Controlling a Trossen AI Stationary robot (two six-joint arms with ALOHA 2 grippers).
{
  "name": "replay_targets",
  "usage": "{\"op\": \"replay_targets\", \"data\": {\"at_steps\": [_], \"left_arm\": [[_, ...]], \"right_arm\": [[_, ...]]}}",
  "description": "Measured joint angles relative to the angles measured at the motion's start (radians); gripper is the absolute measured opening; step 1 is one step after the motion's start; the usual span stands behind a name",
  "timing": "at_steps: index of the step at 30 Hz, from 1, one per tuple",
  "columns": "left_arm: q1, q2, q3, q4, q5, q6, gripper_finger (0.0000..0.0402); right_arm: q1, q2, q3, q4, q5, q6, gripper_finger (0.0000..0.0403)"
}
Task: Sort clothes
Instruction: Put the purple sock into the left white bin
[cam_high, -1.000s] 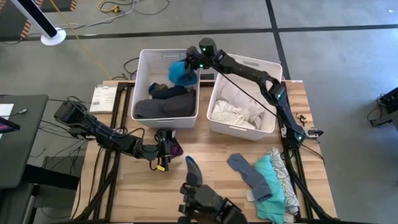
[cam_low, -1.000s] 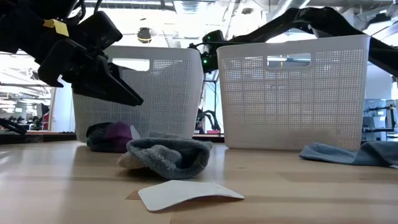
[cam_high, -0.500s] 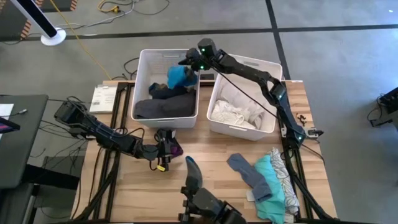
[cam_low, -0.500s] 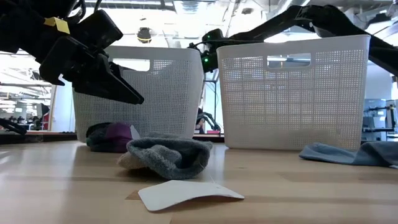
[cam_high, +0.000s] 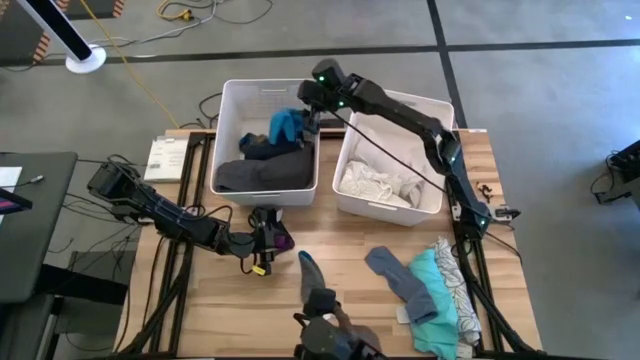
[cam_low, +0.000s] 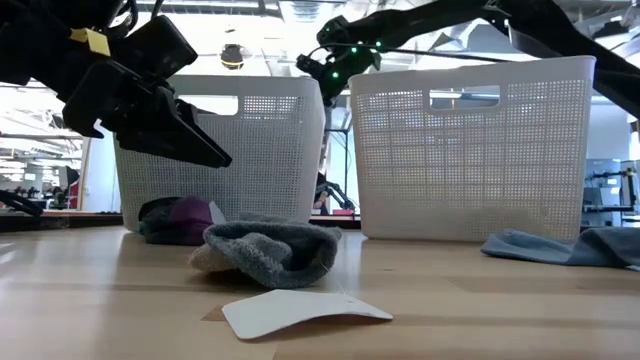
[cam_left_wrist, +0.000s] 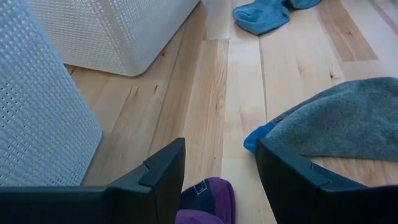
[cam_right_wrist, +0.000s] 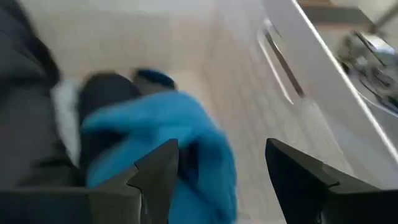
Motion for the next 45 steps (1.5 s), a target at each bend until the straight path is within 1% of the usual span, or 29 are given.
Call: {"op": "replay_targets", "data": {"at_steps": [1,4,11,17,20,25,27,28,30,33,35,38,45], "left_arm": [[0.000,0.000,0.000,0.000,0.000,0.000,0.0188],[0.000,0.000,0.000,0.000,0.000,0.000,0.0188],[0.000,0.000,0.000,-0.031,0.001,0.000,0.0188],[-0.004,0.000,0.000,-0.068,0.011,0.045,0.0192],[-0.004,0.000,0.000,-0.069,0.041,0.083,0.0208],[0.001,0.000,0.001,-0.077,0.057,0.103,0.0262],[0.009,0.000,0.011,-0.149,0.064,0.094,0.0282],[0.015,0.000,0.019,-0.200,0.084,0.087,0.0289],[0.025,0.000,0.036,-0.298,0.109,0.064,0.0297],[0.034,0.000,0.052,-0.394,0.103,0.038,0.0298],[0.037,0.000,0.056,-0.429,0.098,0.037,0.0295],[0.037,-0.001,0.060,-0.426,0.075,0.038,0.0287],[0.037,-0.001,0.060,-0.405,0.070,0.049,0.0259]], "right_arm": [[-0.001,0.000,0.010,-0.020,0.018,0.000,0.0253],[-0.005,0.000,0.030,-0.042,0.030,0.002,0.0253],[0.006,0.000,0.077,-0.087,0.029,0.019,0.0253],[0.018,-0.048,0.072,-0.097,0.013,0.035,0.0253],[0.031,-0.082,0.073,-0.113,0.010,0.035,0.0253],[0.055,-0.135,0.073,-0.153,0.009,0.035,0.0253],[0.065,-0.160,0.073,-0.169,0.008,0.035,0.0253],[0.069,-0.170,0.073,-0.180,0.008,0.035,0.0253],[0.079,-0.189,0.073,-0.200,0.007,0.035,0.0253],[0.097,-0.214,0.073,-0.229,0.007,0.035,0.0253],[0.108,-0.230,0.073,-0.248,0.007,0.034,0.0253],[0.126,-0.243,0.073,-0.274,0.007,0.034,0.0253],[0.154,-0.243,0.072,-0.328,0.010,0.034,0.0253]]}}
